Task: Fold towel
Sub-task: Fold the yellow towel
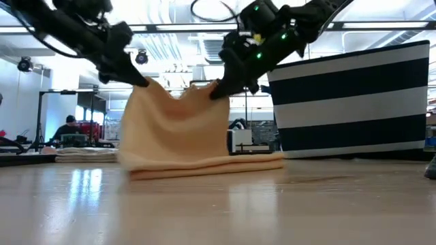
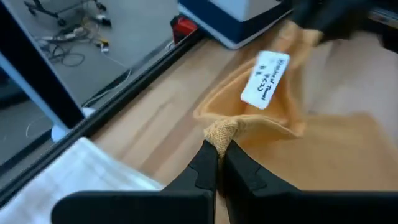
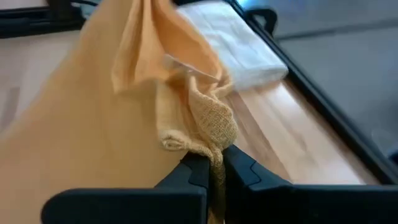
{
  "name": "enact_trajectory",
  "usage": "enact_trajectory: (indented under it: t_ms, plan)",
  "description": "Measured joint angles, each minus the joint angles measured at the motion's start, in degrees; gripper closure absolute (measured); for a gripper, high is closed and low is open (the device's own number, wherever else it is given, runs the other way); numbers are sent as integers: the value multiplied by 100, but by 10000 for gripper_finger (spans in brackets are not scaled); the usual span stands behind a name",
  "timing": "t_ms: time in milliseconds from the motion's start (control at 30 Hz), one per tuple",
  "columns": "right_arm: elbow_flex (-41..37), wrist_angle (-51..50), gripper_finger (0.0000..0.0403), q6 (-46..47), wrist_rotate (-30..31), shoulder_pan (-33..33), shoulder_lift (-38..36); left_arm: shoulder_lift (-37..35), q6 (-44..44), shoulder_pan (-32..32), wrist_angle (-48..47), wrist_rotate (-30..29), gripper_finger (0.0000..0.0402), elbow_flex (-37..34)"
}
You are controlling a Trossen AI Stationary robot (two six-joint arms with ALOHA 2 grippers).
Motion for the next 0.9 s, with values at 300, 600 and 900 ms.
enact_trajectory:
  t_ms: [300,600,900]
  plan:
    - [23,-83,395,-335,-4,-94,-68,554,518,1098,-130,1853,401,53]
    - [-114,-637,395,-944,-13,385,-126,140,195,-269,-652,1776,401,-47]
    - [-181,-721,395,-781,-14,792,-96,416,-233,-943,-915,1566,401,-306]
